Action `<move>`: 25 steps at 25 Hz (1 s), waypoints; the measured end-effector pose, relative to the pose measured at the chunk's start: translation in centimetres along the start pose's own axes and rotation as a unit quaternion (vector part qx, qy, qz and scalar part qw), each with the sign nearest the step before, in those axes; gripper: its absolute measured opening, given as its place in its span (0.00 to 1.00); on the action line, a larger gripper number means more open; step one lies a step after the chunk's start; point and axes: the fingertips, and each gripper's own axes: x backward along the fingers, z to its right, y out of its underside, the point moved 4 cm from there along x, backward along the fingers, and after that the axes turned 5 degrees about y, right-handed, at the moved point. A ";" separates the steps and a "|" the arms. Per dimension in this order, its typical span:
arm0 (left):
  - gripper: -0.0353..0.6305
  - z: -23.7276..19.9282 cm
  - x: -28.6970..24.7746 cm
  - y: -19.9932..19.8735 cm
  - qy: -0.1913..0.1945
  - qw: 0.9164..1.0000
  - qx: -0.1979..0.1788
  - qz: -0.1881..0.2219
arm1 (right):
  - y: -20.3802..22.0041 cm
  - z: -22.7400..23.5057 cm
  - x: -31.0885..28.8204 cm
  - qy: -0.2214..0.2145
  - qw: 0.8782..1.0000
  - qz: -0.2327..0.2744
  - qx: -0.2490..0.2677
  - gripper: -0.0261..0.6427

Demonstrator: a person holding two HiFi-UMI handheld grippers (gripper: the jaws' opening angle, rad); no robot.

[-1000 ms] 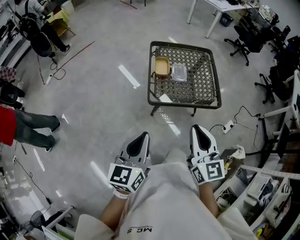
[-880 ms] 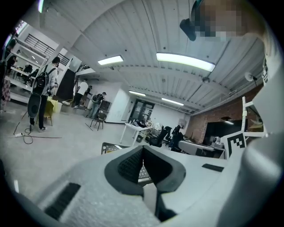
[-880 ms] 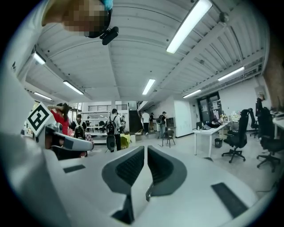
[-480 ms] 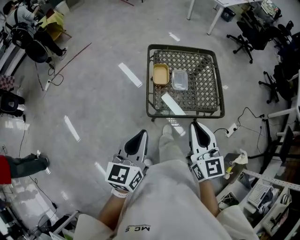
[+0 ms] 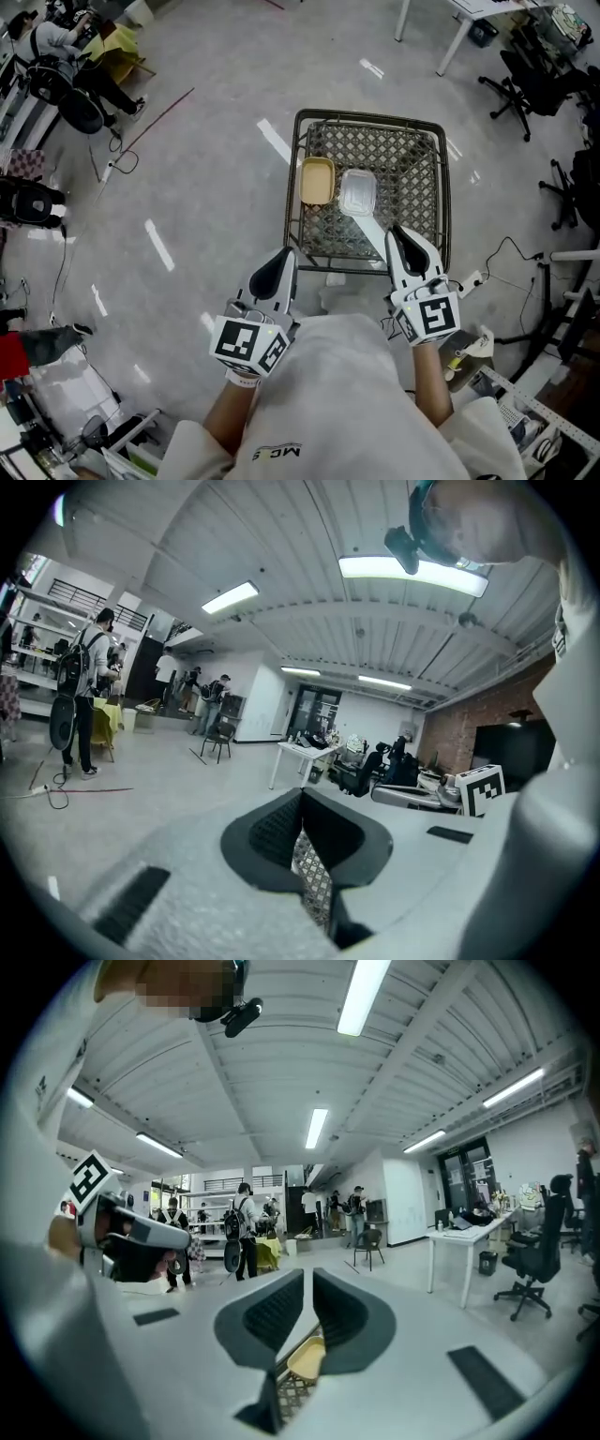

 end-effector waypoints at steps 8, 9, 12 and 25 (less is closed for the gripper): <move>0.09 -0.8 -4.0 0.1 -0.021 1.000 0.014 -0.013 | 1.1 2.1 -3.6 -0.027 0.999 -0.024 0.000 0.08; 0.09 -1.0 -4.4 0.1 -0.022 1.000 0.013 -0.013 | 1.2 2.3 -3.8 -0.027 0.999 -0.024 -0.001 0.08; 0.09 -1.5 -5.3 0.5 -0.023 1.000 0.011 -0.012 | 1.6 2.7 -4.2 -0.026 0.999 -0.025 -0.002 0.08; 0.09 -3.4 -6.6 1.4 -0.045 0.998 0.027 -0.018 | 4.3 2.7 -8.2 -0.066 0.995 -0.063 0.028 0.10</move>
